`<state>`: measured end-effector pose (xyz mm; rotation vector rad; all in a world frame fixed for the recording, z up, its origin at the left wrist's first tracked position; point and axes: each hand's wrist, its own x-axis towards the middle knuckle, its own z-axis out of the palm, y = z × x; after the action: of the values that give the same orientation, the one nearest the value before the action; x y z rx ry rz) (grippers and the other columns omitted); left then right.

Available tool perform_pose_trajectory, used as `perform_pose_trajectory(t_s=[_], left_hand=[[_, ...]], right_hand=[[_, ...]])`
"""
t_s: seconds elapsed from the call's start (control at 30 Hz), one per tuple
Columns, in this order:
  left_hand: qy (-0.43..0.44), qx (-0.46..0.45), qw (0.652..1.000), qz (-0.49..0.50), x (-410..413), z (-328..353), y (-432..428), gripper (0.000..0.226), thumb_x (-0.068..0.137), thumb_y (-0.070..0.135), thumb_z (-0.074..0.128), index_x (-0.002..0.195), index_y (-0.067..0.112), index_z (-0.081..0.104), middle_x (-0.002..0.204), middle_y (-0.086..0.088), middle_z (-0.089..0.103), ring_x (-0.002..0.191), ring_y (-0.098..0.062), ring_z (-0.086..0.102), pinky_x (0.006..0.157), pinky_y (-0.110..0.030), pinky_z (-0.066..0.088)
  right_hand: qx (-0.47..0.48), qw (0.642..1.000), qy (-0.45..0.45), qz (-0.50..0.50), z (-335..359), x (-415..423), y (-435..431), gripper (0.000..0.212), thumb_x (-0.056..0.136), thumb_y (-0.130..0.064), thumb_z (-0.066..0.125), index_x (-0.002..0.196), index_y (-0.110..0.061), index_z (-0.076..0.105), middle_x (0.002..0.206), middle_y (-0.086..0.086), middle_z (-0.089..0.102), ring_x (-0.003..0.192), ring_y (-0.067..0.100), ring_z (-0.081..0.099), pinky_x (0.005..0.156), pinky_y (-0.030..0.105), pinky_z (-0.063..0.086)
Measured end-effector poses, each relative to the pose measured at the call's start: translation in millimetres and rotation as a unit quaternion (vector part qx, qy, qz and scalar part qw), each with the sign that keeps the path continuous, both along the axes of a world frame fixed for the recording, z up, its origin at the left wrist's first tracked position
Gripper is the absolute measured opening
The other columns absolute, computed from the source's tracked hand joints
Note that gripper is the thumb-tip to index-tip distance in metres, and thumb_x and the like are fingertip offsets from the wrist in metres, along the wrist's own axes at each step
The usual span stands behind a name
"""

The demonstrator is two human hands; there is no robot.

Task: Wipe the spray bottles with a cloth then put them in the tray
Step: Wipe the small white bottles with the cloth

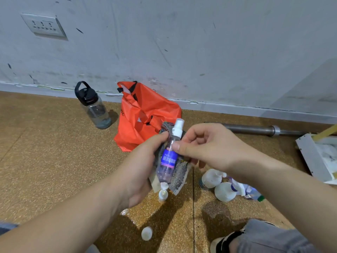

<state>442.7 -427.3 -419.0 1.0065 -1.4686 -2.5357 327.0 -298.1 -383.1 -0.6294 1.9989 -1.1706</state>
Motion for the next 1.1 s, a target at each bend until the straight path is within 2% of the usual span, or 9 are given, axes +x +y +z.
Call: perform_pose_trajectory(t_s=[0.1, 0.33, 0.53, 0.63, 0.73, 0.83, 0.97, 1.03, 1.1], left_hand=[[-0.003, 0.080, 0.996, -0.031, 0, 5, -9, 0.049, 0.091, 0.037, 0.052, 0.112, 0.001, 0.077, 0.108, -0.022, 0.070, 0.096, -0.034, 0.064, 0.096, -0.043, 0.047], [-0.051, -0.034, 0.998, 0.000, -2, 7, -10, 0.022, 0.089, 0.023, 0.055, 0.072, 0.013, 0.065, 0.061, -0.005, 0.057, 0.047, -0.016, 0.048, 0.050, -0.025, 0.038], [-0.027, -0.150, 0.988, 0.022, 0, 4, -7, 0.037, 0.100, 0.028, 0.049, 0.084, 0.010, 0.077, 0.088, -0.022, 0.076, 0.073, -0.034, 0.066, 0.070, -0.044, 0.053], [0.098, -0.354, 0.930, 0.006, 5, 3, 1, 0.036, 0.108, 0.034, 0.041, 0.106, 0.011, 0.069, 0.094, -0.015, 0.072, 0.085, -0.036, 0.065, 0.079, -0.056, 0.052], [0.161, -0.489, 0.849, -0.120, 11, -5, 13, 0.040, 0.111, 0.035, 0.038, 0.149, 0.026, 0.047, 0.130, 0.015, 0.063, 0.121, 0.002, 0.058, 0.102, -0.030, 0.047], [0.133, -0.541, 0.821, -0.125, 12, -16, 13, 0.034, 0.110, 0.031, 0.044, 0.144, 0.034, 0.045, 0.127, 0.024, 0.060, 0.124, 0.010, 0.051, 0.101, -0.013, 0.039], [0.020, -0.180, 0.982, -0.060, 7, -18, 13, 0.029, 0.111, 0.041, 0.041, 0.124, 0.033, 0.066, 0.115, 0.009, 0.078, 0.117, -0.017, 0.070, 0.101, -0.034, 0.051], [-0.031, 0.049, 0.998, -0.012, 2, -18, 16, 0.039, 0.110, 0.037, 0.042, 0.128, 0.016, 0.070, 0.118, -0.012, 0.077, 0.119, -0.034, 0.069, 0.105, -0.047, 0.052], [-0.044, 0.089, 0.995, 0.008, -1, -20, 15, 0.037, 0.108, 0.026, 0.047, 0.128, 0.004, 0.070, 0.123, -0.021, 0.074, 0.115, -0.033, 0.069, 0.098, -0.043, 0.057]], right_hand=[[-0.036, 0.998, -0.050, -0.021, 7, -11, 0, 0.029, 0.091, -0.031, 0.076, 0.096, -0.004, 0.071, 0.070, 0.012, 0.070, 0.060, 0.021, 0.059, 0.054, 0.034, 0.045], [-0.071, 0.992, -0.087, 0.062, 8, -11, 2, 0.020, 0.101, -0.023, 0.064, 0.100, -0.006, 0.075, 0.078, 0.010, 0.062, 0.063, 0.017, 0.052, 0.053, 0.030, 0.040], [-0.028, 0.998, 0.029, 0.038, 3, -3, 0, 0.032, 0.102, -0.032, 0.062, 0.090, -0.003, 0.070, 0.068, 0.003, 0.065, 0.057, 0.014, 0.053, 0.052, 0.025, 0.042], [-0.007, 0.997, 0.074, -0.002, -2, -3, -2, 0.047, 0.100, -0.037, 0.062, 0.084, 0.007, 0.060, 0.062, 0.010, 0.057, 0.054, 0.018, 0.046, 0.052, 0.029, 0.037], [-0.006, 0.997, 0.066, -0.049, -8, -2, -4, 0.049, 0.100, -0.033, 0.062, 0.085, 0.013, 0.055, 0.060, 0.015, 0.052, 0.054, 0.020, 0.044, 0.050, 0.029, 0.034], [-0.008, 0.994, 0.091, -0.067, -8, 0, -4, 0.045, 0.099, -0.032, 0.063, 0.078, 0.007, 0.055, 0.057, 0.010, 0.050, 0.051, 0.017, 0.041, 0.049, 0.028, 0.031], [-0.033, 0.985, 0.138, -0.096, -6, -7, -2, 0.047, 0.101, -0.034, 0.060, 0.079, 0.007, 0.057, 0.058, 0.011, 0.051, 0.053, 0.018, 0.041, 0.053, 0.031, 0.035], [-0.047, 0.985, 0.134, -0.099, -7, -8, -4, 0.046, 0.101, -0.032, 0.060, 0.078, 0.008, 0.058, 0.057, 0.011, 0.052, 0.053, 0.019, 0.044, 0.055, 0.031, 0.037], [-0.050, 0.985, 0.143, -0.082, -12, -4, -7, 0.045, 0.100, -0.032, 0.062, 0.078, 0.006, 0.057, 0.054, 0.007, 0.051, 0.052, 0.020, 0.048, 0.055, 0.030, 0.039]])
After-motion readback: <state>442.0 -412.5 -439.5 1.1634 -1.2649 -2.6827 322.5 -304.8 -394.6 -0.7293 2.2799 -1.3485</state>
